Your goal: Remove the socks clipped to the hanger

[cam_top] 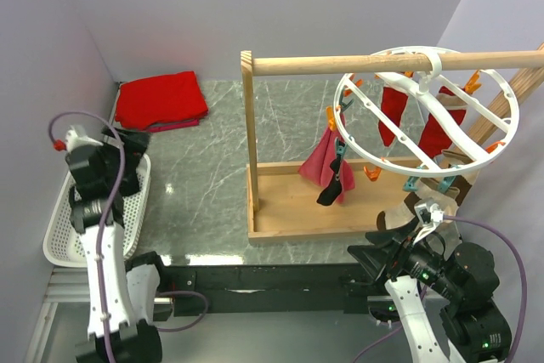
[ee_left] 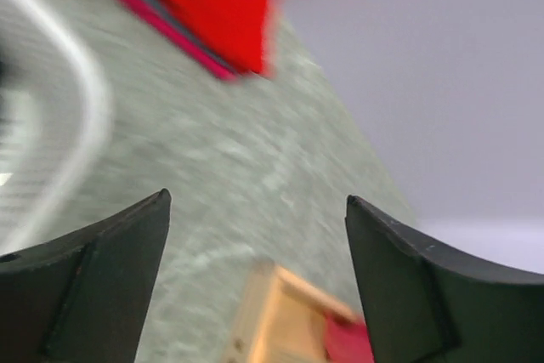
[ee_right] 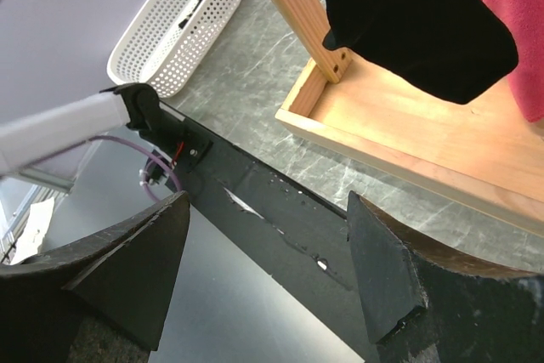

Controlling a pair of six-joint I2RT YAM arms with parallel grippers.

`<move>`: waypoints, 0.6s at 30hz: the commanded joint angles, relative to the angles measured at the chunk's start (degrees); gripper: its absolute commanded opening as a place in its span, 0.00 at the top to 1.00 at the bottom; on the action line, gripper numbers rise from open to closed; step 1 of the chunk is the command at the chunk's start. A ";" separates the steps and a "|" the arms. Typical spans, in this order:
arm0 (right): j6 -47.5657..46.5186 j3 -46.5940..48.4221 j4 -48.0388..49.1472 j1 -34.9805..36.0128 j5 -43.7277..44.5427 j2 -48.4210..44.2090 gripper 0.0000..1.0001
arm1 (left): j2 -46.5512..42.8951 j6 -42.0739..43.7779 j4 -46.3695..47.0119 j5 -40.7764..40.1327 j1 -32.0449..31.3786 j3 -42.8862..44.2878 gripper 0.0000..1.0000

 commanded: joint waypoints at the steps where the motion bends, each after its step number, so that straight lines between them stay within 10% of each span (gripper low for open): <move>1: -0.47 1.64 0.78 -0.15 0.62 1.32 0.19 | -12.13 -3.93 17.24 21.37 -3.69 -7.02 0.14; 18: -0.29 -0.48 3.42 -0.06 0.00 2.81 0.19 | -19.43 -0.60 36.40 32.16 -31.91 -15.44 0.10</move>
